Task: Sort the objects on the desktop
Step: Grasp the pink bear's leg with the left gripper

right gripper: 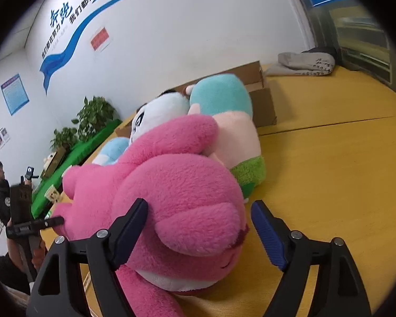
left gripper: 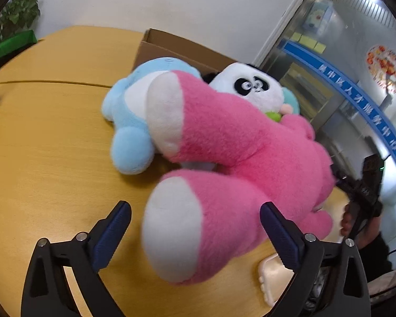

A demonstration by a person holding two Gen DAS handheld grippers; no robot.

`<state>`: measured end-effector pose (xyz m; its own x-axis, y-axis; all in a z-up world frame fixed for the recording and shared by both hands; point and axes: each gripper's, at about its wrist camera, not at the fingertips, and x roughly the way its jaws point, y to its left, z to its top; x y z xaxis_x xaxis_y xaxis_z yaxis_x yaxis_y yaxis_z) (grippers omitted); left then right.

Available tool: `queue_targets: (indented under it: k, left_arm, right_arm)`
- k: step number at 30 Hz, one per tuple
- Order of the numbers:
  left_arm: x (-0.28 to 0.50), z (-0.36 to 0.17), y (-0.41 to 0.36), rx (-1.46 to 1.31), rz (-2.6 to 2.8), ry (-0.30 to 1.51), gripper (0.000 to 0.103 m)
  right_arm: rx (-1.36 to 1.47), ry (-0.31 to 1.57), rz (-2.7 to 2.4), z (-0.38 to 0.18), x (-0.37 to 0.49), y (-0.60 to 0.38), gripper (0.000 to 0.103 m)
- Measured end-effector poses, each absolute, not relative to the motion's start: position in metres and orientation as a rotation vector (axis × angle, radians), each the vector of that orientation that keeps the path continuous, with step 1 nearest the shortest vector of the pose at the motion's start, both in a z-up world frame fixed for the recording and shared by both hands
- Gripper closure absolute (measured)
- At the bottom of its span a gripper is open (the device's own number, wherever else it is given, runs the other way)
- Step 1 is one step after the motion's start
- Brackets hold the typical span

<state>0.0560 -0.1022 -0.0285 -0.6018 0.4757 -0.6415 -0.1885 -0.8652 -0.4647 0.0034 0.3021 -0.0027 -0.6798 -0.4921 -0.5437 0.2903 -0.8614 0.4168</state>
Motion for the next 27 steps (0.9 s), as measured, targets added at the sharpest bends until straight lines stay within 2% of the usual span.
queue_targets:
  k: [2, 3, 5, 7, 8, 9, 12, 14, 16, 17, 18, 19, 20, 24, 25, 27]
  left_arm:
    - [0.049, -0.036, -0.094, -1.161, 2.413, -0.483, 0.020]
    - [0.049, -0.036, -0.092, -1.159, 2.411, -0.481, 0.021]
    - [0.050, -0.033, -0.090, -1.147, 2.412, -0.483, 0.039]
    - [0.057, -0.022, -0.089, -1.122, 2.435, -0.457, 0.049]
    - [0.063, -0.014, -0.089, -1.112, 2.448, -0.444, 0.053]
    - [0.069, -0.005, -0.090, -1.099, 2.452, -0.437, 0.053]
    - [0.081, 0.011, -0.093, -1.072, 2.449, -0.440, 0.052]
    - [0.081, 0.003, -0.097, -1.097, 2.447, -0.454, 0.045]
    - [0.080, -0.007, -0.102, -1.132, 2.451, -0.479, 0.034]
    - [0.079, -0.013, -0.105, -1.154, 2.458, -0.499, 0.030]
    - [0.077, -0.019, -0.107, -1.176, 2.463, -0.519, 0.026]
    - [0.076, -0.026, -0.110, -1.198, 2.469, -0.539, 0.017]
    - [0.076, -0.026, -0.112, -1.200, 2.480, -0.541, 0.011]
    - [0.068, -0.021, -0.114, -1.156, 2.478, -0.525, 0.003]
    - [0.064, -0.025, -0.111, -1.167, 2.443, -0.510, 0.003]
    - [0.057, -0.039, -0.101, -1.206, 2.354, -0.493, 0.010]
  right_arm:
    - [0.932, -0.471, -2.458, -0.009, 0.001, 0.301, 0.022]
    - [0.938, -0.488, -2.459, -0.012, -0.001, 0.300, 0.023]
    - [0.917, -0.520, -2.456, -0.013, 0.002, 0.305, 0.034]
    - [0.881, -0.524, -2.474, -0.006, 0.010, 0.309, 0.049]
    - [0.858, -0.528, -2.482, -0.001, 0.014, 0.312, 0.052]
    - [0.830, -0.535, -2.483, 0.006, 0.019, 0.314, 0.057]
    - [0.756, -0.523, -2.488, 0.029, 0.035, 0.318, 0.058]
    - [0.774, -0.496, -2.493, 0.027, 0.035, 0.316, 0.057]
    - [0.840, -0.469, -2.511, 0.018, 0.031, 0.314, 0.049]
    - [0.902, -0.455, -2.527, 0.008, 0.028, 0.313, 0.049]
    - [0.941, -0.475, -2.528, 0.001, 0.026, 0.314, 0.039]
    - [0.976, -0.501, -2.526, -0.006, 0.025, 0.316, 0.028]
    - [0.982, -0.531, -2.527, -0.007, 0.026, 0.318, 0.026]
    - [1.006, -0.426, -2.522, 0.004, 0.030, 0.311, 0.026]
    - [1.010, -0.398, -2.496, 0.006, 0.029, 0.308, 0.026]
    - [1.062, -0.397, -2.415, -0.006, 0.021, 0.298, 0.025]
